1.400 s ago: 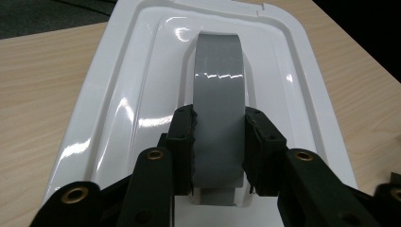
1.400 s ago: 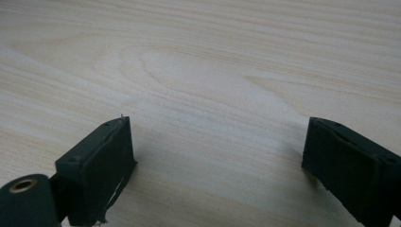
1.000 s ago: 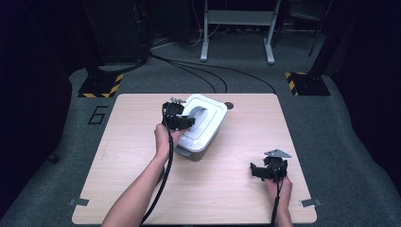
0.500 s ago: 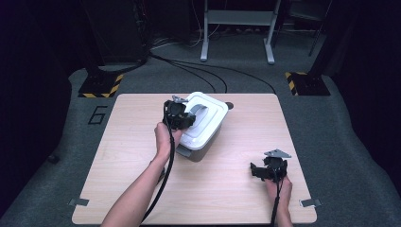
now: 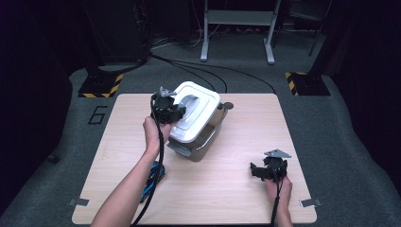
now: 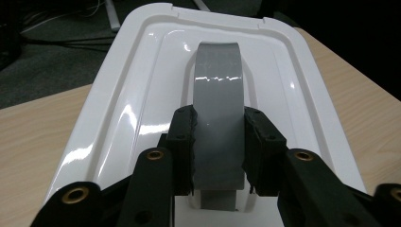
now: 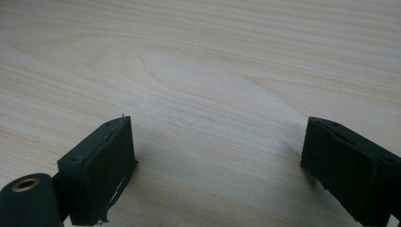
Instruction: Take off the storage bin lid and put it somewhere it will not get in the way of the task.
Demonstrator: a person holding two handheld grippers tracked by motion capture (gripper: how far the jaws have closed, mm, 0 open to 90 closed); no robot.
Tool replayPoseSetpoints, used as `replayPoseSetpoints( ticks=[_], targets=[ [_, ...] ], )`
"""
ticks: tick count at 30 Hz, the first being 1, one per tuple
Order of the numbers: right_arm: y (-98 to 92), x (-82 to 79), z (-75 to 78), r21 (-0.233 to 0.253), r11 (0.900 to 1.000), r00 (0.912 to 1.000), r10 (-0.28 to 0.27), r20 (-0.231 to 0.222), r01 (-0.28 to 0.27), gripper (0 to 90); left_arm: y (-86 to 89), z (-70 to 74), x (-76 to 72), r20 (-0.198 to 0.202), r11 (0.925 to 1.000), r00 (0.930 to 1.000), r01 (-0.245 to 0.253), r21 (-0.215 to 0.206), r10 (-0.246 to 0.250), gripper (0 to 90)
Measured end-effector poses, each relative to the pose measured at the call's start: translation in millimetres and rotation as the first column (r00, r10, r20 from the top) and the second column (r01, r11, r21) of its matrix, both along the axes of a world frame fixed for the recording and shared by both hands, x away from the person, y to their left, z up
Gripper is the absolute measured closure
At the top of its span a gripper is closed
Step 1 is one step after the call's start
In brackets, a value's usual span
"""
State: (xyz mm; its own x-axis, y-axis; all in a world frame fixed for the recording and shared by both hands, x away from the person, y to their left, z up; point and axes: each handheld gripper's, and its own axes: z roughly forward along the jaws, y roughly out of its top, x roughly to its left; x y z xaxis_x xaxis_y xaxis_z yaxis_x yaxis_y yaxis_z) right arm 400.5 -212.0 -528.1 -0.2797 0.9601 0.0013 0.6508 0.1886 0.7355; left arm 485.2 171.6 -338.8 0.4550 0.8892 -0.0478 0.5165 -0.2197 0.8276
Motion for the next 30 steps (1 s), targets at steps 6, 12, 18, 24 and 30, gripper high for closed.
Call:
replayPoseSetpoints(
  ticks=[6,12,18,24,30],
  targets=[
    [0.1,-0.1,0.0,0.000,1.000,1.0000,0.001,-0.001,-0.001,9.0,17.2,6.6,1.2,0.012,0.9991,0.9991,-0.040,-0.015,0.040,66.9],
    [2.0,0.9,-0.4,0.003,1.000,0.9997,0.022,-0.009,-0.022,4.1,31.1,10.3,2.6,0.020,0.9977,0.9976,-0.066,-0.015,0.067,66.9],
    [1.8,1.1,-0.6,-0.003,0.999,0.9993,0.034,-0.013,-0.034,3.6,42.7,12.7,4.5,0.030,0.9959,0.9955,-0.089,-0.014,0.090,66.8],
    [1.6,1.1,-0.5,-0.004,0.999,0.9994,0.033,-0.013,-0.033,3.7,53.4,14.1,4.0,0.033,0.9936,0.9931,-0.112,-0.010,0.112,66.8],
    [1.6,1.1,-0.5,-0.004,0.999,0.9994,0.033,-0.013,-0.033,3.9,64.5,15.4,4.6,0.035,0.9906,0.9900,-0.137,-0.003,0.137,66.8]
  ],
)
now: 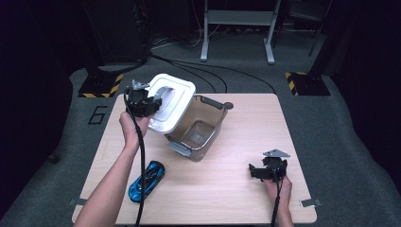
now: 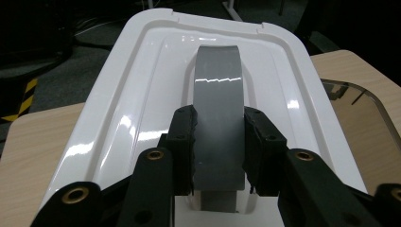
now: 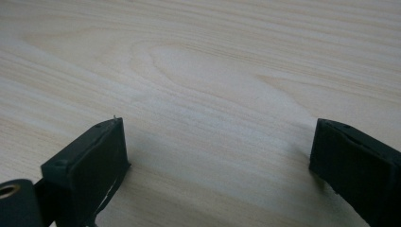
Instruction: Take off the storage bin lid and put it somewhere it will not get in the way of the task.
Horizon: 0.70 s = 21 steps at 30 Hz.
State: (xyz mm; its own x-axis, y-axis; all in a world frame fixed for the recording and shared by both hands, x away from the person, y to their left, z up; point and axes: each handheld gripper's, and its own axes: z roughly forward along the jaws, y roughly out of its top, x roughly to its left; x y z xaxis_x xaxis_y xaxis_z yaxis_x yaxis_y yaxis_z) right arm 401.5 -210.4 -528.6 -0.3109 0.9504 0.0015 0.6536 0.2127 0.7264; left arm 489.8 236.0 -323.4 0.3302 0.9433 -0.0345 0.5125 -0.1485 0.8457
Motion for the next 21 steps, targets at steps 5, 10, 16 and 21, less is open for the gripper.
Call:
replayPoseSetpoints(
  ticks=[5,10,16,21],
  targets=[
    [-0.2,0.0,0.0,-0.002,1.000,1.0000,0.001,0.000,-0.001,4.0,9.0,0.0,0.6,0.013,0.9996,0.9995,-0.028,-0.004,0.029,66.8],
    [0.2,0.0,0.0,0.003,1.000,1.0000,-0.004,0.002,0.004,4.4,19.4,-1.9,2.6,0.024,0.9978,0.9977,-0.064,-0.019,0.064,66.8],
    [0.3,-0.3,0.1,0.003,1.000,1.0000,-0.003,0.003,0.003,5.1,32.6,-5.4,3.7,0.026,0.9951,0.9953,-0.092,-0.036,0.093,66.8],
    [0.4,-0.3,0.0,0.004,1.000,1.0000,-0.002,0.004,0.002,5.1,42.1,-8.4,2.0,0.036,0.9914,0.9916,-0.123,-0.046,0.125,66.8]
  ],
)
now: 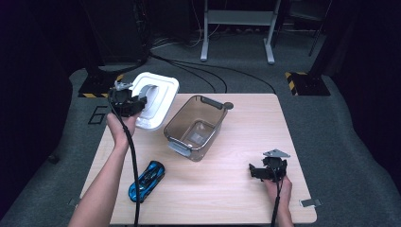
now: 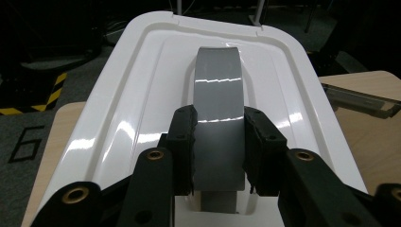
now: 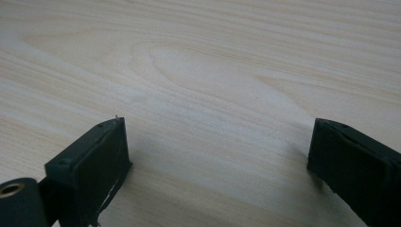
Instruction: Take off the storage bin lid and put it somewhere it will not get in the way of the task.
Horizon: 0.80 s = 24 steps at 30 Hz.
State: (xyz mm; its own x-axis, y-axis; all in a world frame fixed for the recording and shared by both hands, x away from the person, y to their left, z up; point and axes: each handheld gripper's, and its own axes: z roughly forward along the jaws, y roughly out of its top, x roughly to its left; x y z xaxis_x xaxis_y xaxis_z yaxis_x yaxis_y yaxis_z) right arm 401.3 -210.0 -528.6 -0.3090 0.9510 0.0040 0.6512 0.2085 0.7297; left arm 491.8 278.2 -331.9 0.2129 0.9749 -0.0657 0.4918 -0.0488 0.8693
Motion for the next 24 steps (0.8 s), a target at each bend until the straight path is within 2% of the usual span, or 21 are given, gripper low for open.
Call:
replayPoseSetpoints(
  ticks=[13,24],
  targets=[
    [-0.6,0.0,0.1,-0.008,1.000,1.0000,0.005,-0.001,-0.005,5.0,28.6,-21.3,-1.9,-0.022,0.9978,0.9978,-0.063,0.022,0.063,66.8],
    [-0.5,0.2,0.0,-0.009,1.000,1.0000,0.005,0.001,-0.005,5.2,42.2,-40.4,0.6,-0.059,0.9950,0.9937,-0.093,0.038,0.095,66.8]
  ],
)
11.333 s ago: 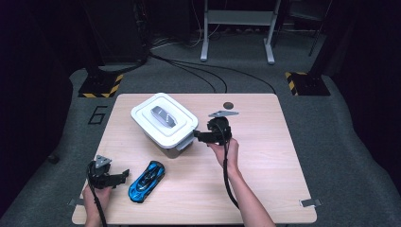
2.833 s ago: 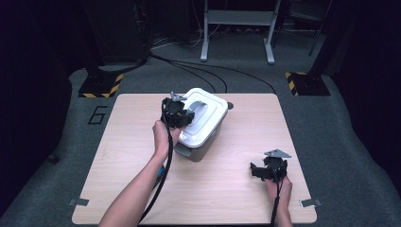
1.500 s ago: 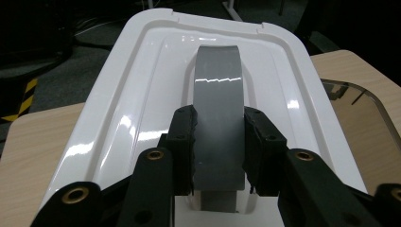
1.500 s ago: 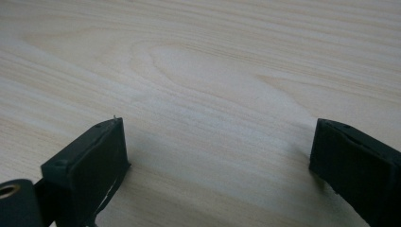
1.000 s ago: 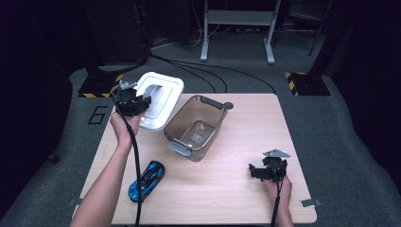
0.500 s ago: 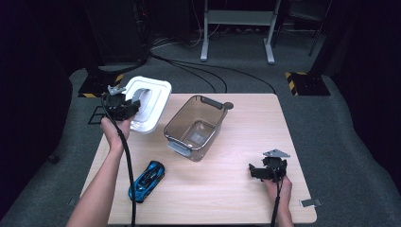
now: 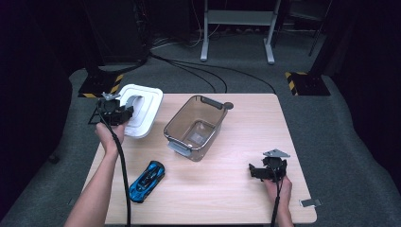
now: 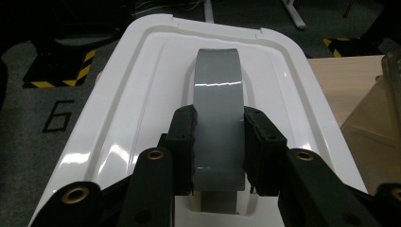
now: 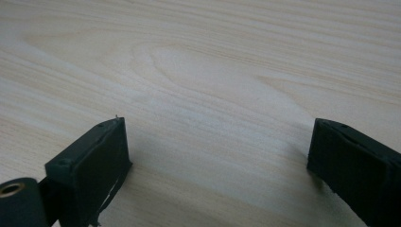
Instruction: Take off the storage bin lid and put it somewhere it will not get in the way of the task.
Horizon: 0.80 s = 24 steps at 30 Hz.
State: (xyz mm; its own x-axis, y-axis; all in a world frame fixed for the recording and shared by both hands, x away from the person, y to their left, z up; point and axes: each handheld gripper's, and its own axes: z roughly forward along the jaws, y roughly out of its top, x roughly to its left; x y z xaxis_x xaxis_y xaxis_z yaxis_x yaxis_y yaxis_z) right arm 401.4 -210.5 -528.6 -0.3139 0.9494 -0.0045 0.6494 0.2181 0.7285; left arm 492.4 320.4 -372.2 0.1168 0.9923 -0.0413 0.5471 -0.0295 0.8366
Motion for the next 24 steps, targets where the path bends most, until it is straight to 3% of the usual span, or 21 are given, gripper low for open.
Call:
replayPoseSetpoints(
  ticks=[9,24],
  targets=[
    [-0.1,-0.2,0.1,0.003,1.000,1.0000,0.000,-0.001,0.000,5.5,5.2,-18.8,2.4,-0.029,0.9999,0.9995,-0.014,0.010,0.014,66.7],
    [-0.2,-0.1,0.1,0.001,1.000,1.0000,0.000,0.001,0.000,6.0,21.8,-52.8,-0.1,-0.079,0.9976,0.9951,-0.063,-0.030,0.060,66.7]
  ],
)
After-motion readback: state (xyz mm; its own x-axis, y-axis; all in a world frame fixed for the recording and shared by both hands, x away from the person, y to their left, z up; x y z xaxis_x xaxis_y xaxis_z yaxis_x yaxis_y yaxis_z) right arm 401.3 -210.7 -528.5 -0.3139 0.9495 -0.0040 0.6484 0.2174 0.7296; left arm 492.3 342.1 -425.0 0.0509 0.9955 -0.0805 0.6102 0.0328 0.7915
